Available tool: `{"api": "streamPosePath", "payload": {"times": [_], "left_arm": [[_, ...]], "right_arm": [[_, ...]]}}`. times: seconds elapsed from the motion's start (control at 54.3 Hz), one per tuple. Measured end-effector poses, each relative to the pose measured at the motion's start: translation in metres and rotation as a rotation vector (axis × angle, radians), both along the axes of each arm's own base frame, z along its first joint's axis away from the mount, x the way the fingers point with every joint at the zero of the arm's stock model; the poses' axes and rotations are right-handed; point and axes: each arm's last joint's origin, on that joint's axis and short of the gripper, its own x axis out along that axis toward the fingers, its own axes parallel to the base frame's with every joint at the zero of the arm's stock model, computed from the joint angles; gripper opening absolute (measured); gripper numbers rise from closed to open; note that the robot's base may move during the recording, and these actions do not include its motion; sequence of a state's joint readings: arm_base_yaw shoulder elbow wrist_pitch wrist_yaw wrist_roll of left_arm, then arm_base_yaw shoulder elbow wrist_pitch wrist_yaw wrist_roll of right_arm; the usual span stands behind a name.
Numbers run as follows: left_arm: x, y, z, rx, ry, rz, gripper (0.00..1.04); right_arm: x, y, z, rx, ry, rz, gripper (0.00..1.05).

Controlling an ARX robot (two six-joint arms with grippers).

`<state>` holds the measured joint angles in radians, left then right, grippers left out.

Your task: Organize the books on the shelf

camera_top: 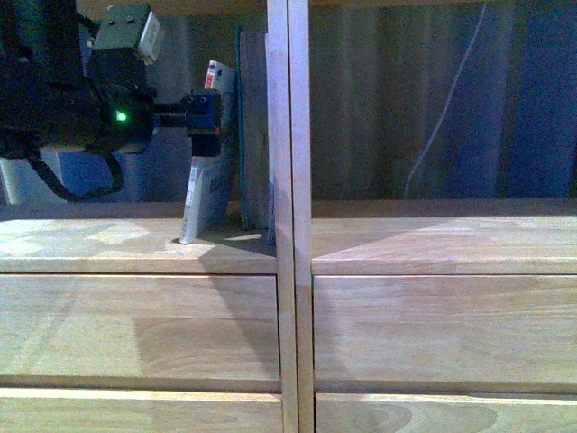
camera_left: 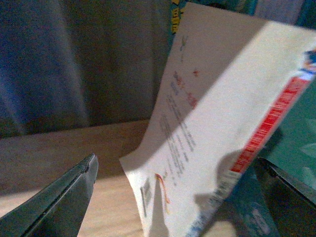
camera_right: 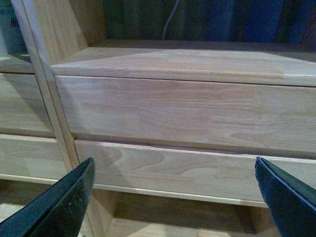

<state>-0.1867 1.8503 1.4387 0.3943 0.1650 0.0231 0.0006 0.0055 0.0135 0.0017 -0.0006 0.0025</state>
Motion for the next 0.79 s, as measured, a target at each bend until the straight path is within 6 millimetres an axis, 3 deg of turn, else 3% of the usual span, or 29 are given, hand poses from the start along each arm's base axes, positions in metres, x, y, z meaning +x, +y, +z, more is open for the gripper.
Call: {"api": "streamPosePath", "payload": {"times": [0.221, 0.35, 0.405, 0.461, 0.608, 0.792], "left_arm": [[-0.036, 0.005, 0.013, -0.091, 0.086, -0.07, 0.97], [-0.07, 0.012, 0.025, -0.139, 0.085, -0.101, 0.97], [-0.092, 0.016, 0.035, -0.146, 0.038, -0.109, 0.97], [-0.132, 0.025, 0.051, -0.146, -0.044, -0.116, 0.97], [-0.202, 0.049, 0.067, -0.149, -0.124, -0.076, 0.97], [-0.246, 0.065, 0.054, -0.143, -0.124, -0.051, 0.97]], "right_arm": [[0.0, 0.0, 0.0, 0.0, 0.0, 0.0, 0.98], [0.0, 0.0, 0.0, 0.0, 0.0, 0.0, 0.98], [0.0, 0.0, 0.0, 0.0, 0.0, 0.0, 0.98], [0.0, 0.0, 0.0, 0.0, 0.0, 0.0, 0.98], [0.0, 0.0, 0.0, 0.0, 0.0, 0.0, 0.98], [0.0, 0.0, 0.0, 0.0, 0.0, 0.0, 0.98]]}}
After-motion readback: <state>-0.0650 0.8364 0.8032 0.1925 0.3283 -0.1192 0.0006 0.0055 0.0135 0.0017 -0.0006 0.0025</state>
